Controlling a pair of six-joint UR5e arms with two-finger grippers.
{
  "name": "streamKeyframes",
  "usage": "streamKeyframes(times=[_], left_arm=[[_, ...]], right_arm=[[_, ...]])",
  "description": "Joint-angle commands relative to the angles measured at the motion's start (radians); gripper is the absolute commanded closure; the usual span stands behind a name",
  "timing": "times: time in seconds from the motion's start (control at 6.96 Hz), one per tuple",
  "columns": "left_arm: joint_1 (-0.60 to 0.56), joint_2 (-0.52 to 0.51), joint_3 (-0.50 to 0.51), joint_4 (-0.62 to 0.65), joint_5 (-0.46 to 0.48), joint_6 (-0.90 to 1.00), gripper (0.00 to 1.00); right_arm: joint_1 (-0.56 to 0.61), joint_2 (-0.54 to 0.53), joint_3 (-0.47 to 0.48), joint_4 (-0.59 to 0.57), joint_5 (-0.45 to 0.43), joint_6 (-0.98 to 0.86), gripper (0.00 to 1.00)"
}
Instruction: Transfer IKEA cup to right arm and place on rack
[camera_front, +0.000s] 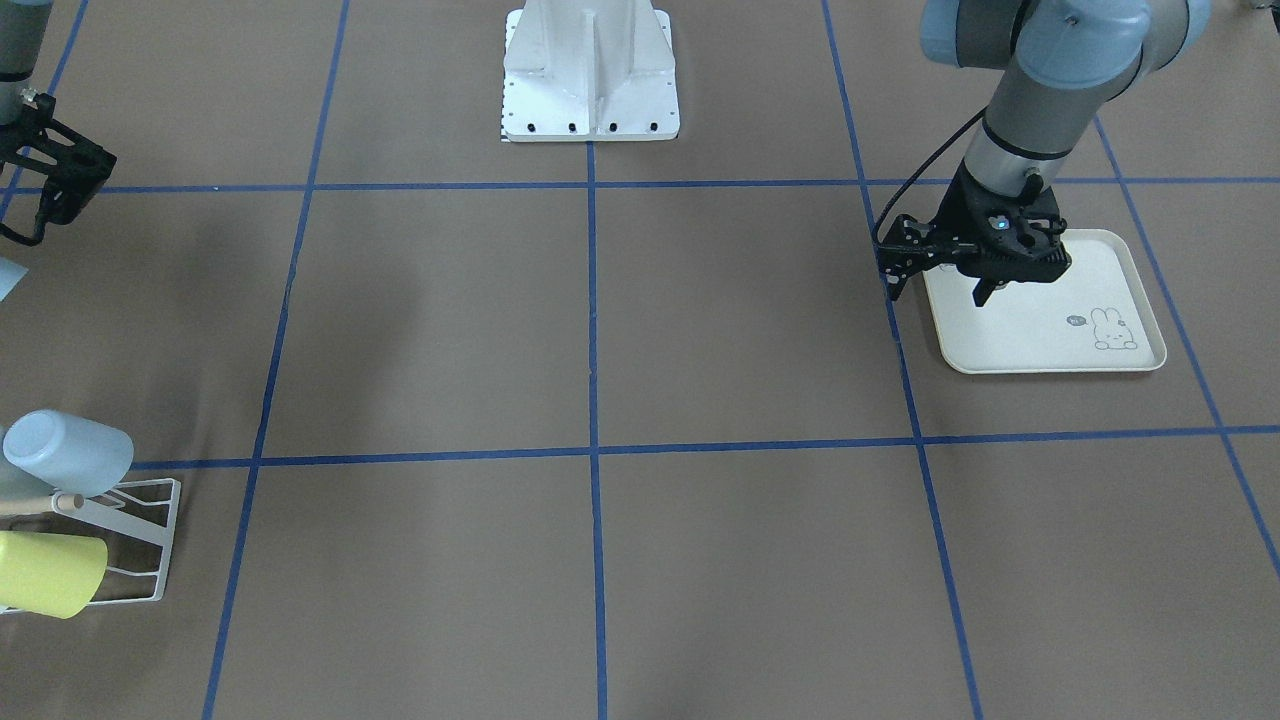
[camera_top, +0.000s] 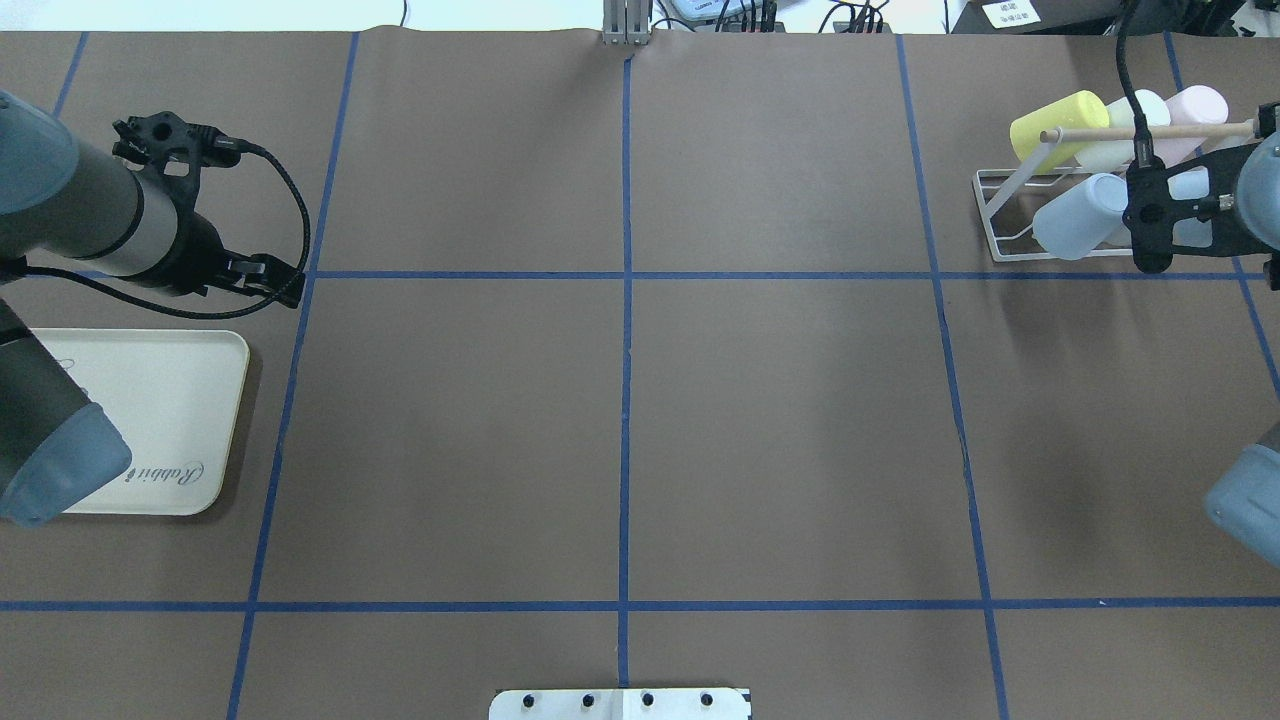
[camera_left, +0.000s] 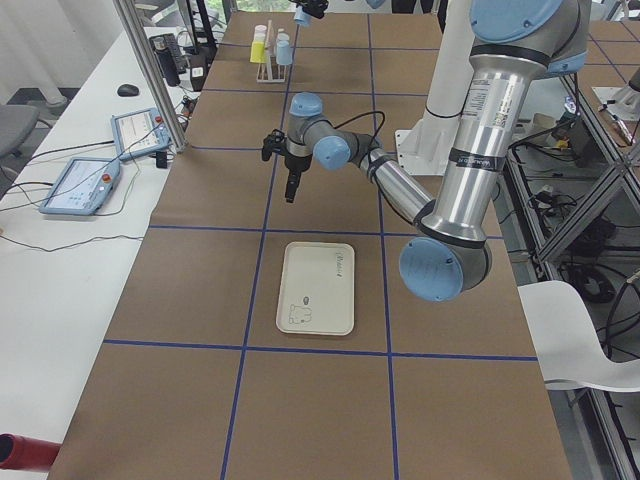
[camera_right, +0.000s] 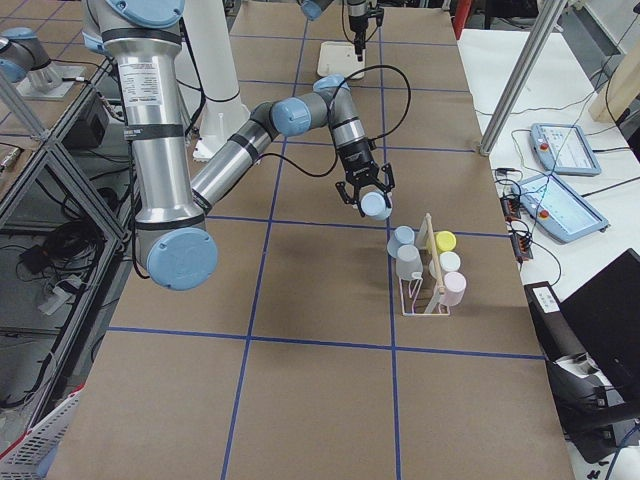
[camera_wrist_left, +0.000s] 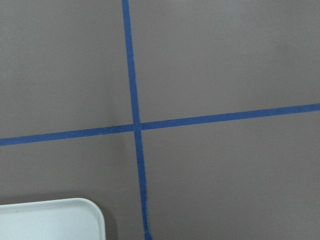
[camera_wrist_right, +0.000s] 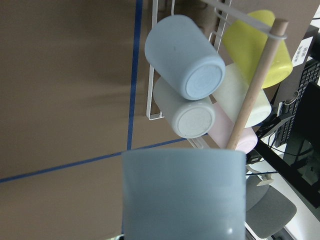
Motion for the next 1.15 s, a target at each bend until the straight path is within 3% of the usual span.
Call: streamKeyframes(times=[0.0,0.43,0.72,1.01], left_arm=[[0.003,-0.002,0.000,0.000,0.000,-0.001,0.00],[0.008,-0.005,0.000,-0.001,0.000,-0.037,0.00],[0.008,-0.005,0.000,-0.001,0.000,-0.037,0.00],[0.009,-0.005,0.000,-0.001,0.000,-0.038,0.00]], right_arm=[[0.005,-0.004,-0.047,0.003,-0.109,-0.118,0.82],[0.005,-0.017,-0.072,0.042,-0.193,-0.162,0.82],[0.027,-0.074,-0.229,0.340,-0.221,-0.303,0.82],[0.051,-0.071,-0.361,0.532,-0.221,-0.405,0.82]])
